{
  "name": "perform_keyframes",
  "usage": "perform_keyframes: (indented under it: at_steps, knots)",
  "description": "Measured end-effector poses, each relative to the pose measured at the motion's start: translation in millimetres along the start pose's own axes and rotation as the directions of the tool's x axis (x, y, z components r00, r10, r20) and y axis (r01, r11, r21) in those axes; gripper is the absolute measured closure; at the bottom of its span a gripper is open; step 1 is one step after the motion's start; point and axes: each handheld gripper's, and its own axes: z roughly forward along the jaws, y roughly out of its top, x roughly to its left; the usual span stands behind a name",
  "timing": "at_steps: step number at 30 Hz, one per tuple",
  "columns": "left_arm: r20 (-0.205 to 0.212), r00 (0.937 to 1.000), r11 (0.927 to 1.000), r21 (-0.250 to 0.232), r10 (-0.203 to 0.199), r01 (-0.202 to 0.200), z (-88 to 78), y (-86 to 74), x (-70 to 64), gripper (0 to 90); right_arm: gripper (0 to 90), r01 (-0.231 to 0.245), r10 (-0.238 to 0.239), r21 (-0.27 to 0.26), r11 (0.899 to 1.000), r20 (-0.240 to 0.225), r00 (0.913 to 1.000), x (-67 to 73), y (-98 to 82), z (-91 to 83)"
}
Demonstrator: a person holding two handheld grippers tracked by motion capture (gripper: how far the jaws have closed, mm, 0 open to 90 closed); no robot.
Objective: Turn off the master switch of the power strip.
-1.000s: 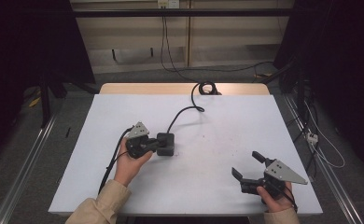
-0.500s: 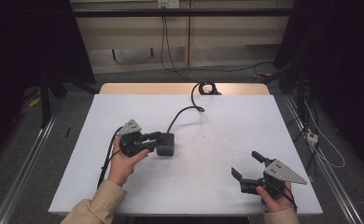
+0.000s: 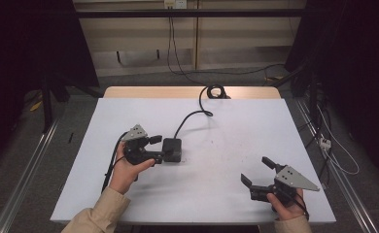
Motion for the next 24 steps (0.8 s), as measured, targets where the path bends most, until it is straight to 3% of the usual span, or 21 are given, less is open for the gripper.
perform_keyframes:
  at_steps: [12,24]
  knots:
    - [0.012,0.9999,1.0,0.006,-0.004,0.004,-9.7,0.0,1.1,16.6,4.5,-0.001,0.001,-0.003,1.0,-0.002,1.0,0.3,0.7,0.8]
    - [0.015,0.9997,0.9998,0.007,0.019,-0.019,-23.6,-6.4,5.3,13.6,4.5,-0.001,0.001,-0.002,1.0,-0.002,1.0,0.2,0.7,0.2]
